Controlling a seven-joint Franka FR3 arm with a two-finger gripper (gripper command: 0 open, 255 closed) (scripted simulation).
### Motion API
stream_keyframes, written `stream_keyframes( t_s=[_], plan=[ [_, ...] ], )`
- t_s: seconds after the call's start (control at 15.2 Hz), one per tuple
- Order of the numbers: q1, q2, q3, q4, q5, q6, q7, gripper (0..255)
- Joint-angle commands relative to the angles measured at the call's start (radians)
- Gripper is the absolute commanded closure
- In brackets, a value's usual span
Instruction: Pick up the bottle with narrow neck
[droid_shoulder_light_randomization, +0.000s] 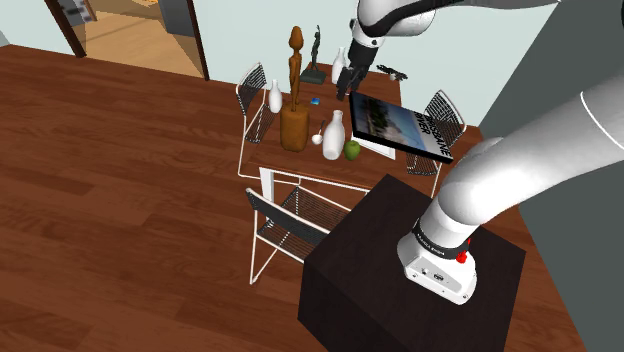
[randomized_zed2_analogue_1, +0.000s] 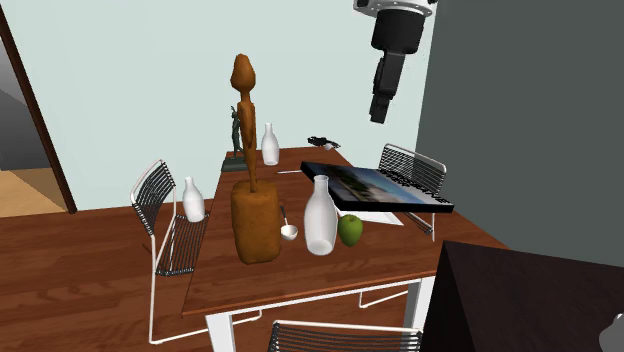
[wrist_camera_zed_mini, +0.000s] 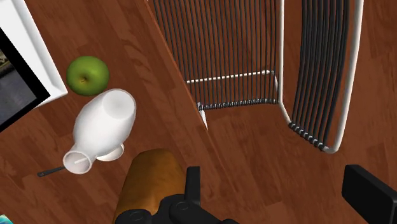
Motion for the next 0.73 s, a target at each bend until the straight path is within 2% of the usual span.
stream_keyframes(
  t_s=[0.0,0.33,0.66],
  plan=[
    [-0.001,0.071,-0.029,0.011,0.009,0.062,-0.035,0],
    [0.001,0.251,-0.096,0.073,0.068,0.178,-0.135,0],
    [-0.006,0.445,-0.141,0.169,0.180,0.261,-0.262,0]
  ],
)
